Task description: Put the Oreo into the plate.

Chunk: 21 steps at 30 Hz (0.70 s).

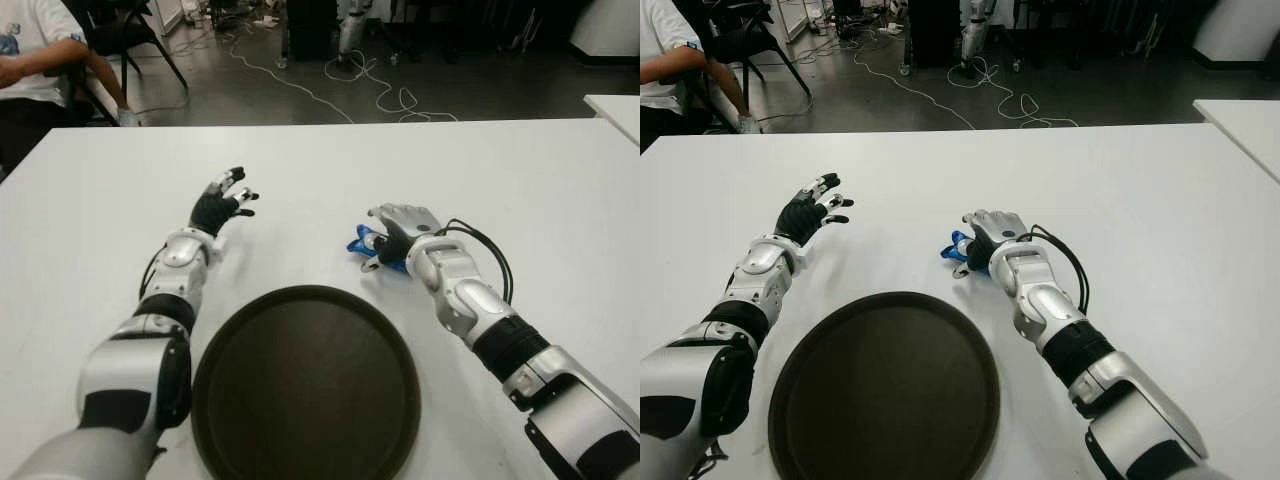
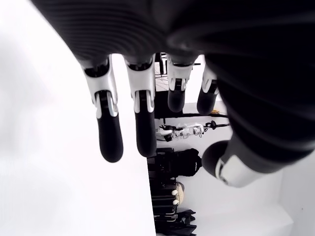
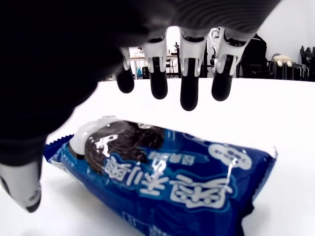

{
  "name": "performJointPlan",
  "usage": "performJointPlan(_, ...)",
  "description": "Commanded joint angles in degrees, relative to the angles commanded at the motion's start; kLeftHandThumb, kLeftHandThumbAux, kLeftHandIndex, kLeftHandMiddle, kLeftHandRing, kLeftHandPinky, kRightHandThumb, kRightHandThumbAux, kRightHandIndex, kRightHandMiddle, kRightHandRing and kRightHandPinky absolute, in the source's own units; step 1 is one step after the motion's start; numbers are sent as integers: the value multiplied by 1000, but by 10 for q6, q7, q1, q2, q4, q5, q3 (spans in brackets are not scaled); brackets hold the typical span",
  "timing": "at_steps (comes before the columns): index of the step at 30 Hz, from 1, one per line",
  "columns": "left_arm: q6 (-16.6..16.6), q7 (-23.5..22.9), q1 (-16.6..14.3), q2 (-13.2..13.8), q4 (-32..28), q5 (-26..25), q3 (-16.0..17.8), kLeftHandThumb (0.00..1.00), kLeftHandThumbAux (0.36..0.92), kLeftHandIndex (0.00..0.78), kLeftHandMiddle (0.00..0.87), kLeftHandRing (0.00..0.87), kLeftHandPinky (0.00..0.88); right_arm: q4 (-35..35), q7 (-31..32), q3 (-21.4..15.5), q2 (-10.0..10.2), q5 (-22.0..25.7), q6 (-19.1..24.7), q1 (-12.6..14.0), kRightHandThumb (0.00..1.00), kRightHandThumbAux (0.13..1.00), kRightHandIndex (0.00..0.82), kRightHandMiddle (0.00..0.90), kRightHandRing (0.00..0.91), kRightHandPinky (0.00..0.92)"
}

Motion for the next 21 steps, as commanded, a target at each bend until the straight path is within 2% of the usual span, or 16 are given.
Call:
performJointPlan(5, 1, 0, 0, 3, 0, 4, -3, 240, 638, 12, 87, 258, 382, 27, 4, -1, 6, 4, 2, -9, 0, 561, 146, 153, 162, 160)
performJointPlan(10, 1, -2, 0, 5, -1, 6, -6, 215, 628, 10, 82, 257, 379, 73, -6, -5, 14, 11, -5, -21, 0, 568, 151, 156, 170, 189)
performJointPlan(15, 1, -3, 0, 6, 0, 6, -6, 215, 616, 13, 80, 256, 385, 137, -31, -7, 20, 24, -32, -35, 0, 582, 160, 165, 190, 219)
performJointPlan(21, 0, -9, 2, 5, -1, 1, -3, 234, 616, 16, 75, 255, 393, 163, -42, -8, 27, 34, -38, -46, 0, 580, 166, 178, 208, 246)
